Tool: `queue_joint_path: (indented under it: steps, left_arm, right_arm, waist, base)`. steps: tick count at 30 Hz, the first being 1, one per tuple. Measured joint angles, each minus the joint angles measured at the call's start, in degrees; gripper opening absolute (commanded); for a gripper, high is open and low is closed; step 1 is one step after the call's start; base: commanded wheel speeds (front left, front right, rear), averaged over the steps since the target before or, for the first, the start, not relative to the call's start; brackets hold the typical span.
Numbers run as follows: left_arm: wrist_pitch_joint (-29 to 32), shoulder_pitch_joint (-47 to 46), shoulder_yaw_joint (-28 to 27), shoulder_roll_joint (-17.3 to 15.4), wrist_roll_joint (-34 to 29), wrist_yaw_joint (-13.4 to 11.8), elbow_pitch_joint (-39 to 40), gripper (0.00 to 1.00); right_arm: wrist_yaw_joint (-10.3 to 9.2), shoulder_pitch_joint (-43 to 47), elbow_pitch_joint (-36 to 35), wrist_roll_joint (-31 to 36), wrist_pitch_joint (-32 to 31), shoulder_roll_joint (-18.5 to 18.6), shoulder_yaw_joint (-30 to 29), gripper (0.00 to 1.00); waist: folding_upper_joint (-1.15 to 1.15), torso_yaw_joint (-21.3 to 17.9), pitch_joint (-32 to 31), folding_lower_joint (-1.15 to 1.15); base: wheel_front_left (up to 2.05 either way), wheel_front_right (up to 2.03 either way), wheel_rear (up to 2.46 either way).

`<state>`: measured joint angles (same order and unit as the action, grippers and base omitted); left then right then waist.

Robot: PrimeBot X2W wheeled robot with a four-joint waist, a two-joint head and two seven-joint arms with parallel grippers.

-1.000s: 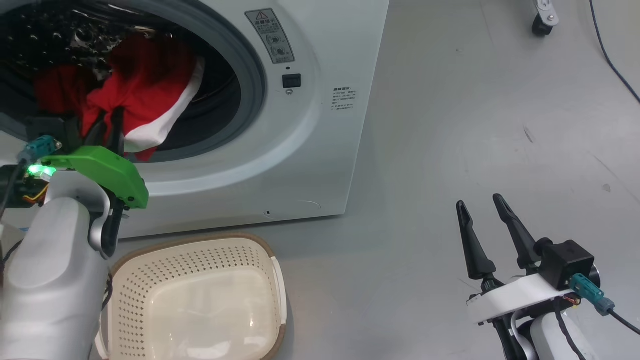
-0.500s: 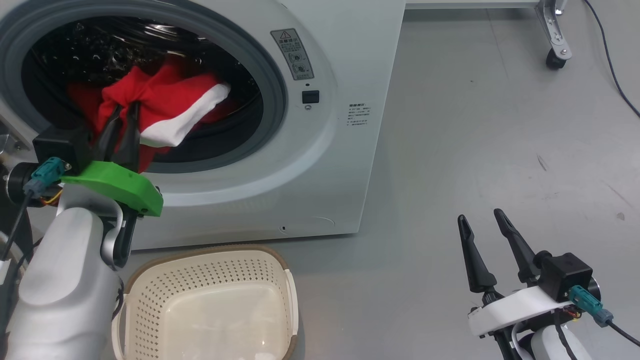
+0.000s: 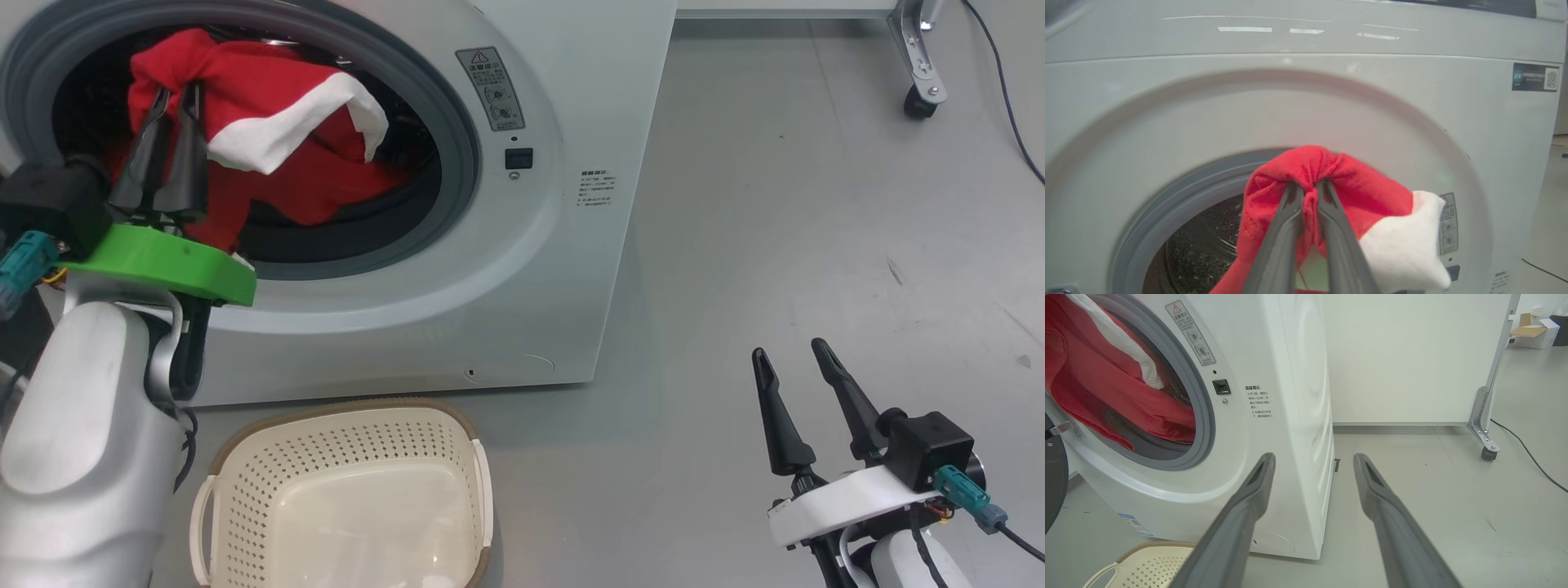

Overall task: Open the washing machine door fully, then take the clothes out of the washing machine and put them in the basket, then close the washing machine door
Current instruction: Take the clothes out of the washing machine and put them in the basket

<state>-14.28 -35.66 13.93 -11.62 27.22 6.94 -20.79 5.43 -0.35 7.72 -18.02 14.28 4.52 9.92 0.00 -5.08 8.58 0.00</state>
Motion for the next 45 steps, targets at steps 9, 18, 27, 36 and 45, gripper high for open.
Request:
queue_joint_path:
  steps: [9, 18, 27, 36, 45]
  left_arm:
    - [-0.10, 2.83, -0.78, 0.10, 0.01, 0.00, 4.49, 0.00]
    - [0.18, 9.08, 0.75, 0.44, 0.56, 0.00, 4.99, 0.00]
    - [4.85, 17.31, 5.22, 1.37, 1.58, 0.00, 1.55, 0.00]
    - [9.70, 22.76, 8.91, 1.59, 1.60, 0.00, -2.45, 0.00]
    - [11.78, 23.10, 9.48, 1.45, 1.80, 0.00, -6.86, 0.00]
  right_arm:
    - [0.03, 0.52, -0.21, 0.01, 0.00, -0.01, -0.40, 1.00]
    - [0.04, 0.92, -0.29, 0.01, 0.00, -0.08, -0.48, 1.00]
    - [0.05, 0.96, -0.27, 0.01, 0.00, -0.12, -0.52, 1.00]
    - [0.48, 0.94, -0.36, 0.05, 0.00, -0.15, -0.03, 1.00]
    - [0.51, 0.77, -0.59, 0.53, 0.00, -0.14, 0.43, 1.00]
  waist:
    - [0.00, 0.33, -0.15, 0.00]
    - [0.00, 0.71, 0.14, 0.00]
    - [0.00, 1.00, 0.42, 0.00]
    - [0.00, 0.66, 1.82, 0.00]
    - [0.00, -0.58, 4.25, 0.00]
  base:
    - [0.00, 0.00, 0.00]
    - [0.00, 0.00, 0.00]
    - [0.00, 0.00, 0.00]
    - [0.00, 0.00, 0.00]
    - [0.00, 0.00, 0.00]
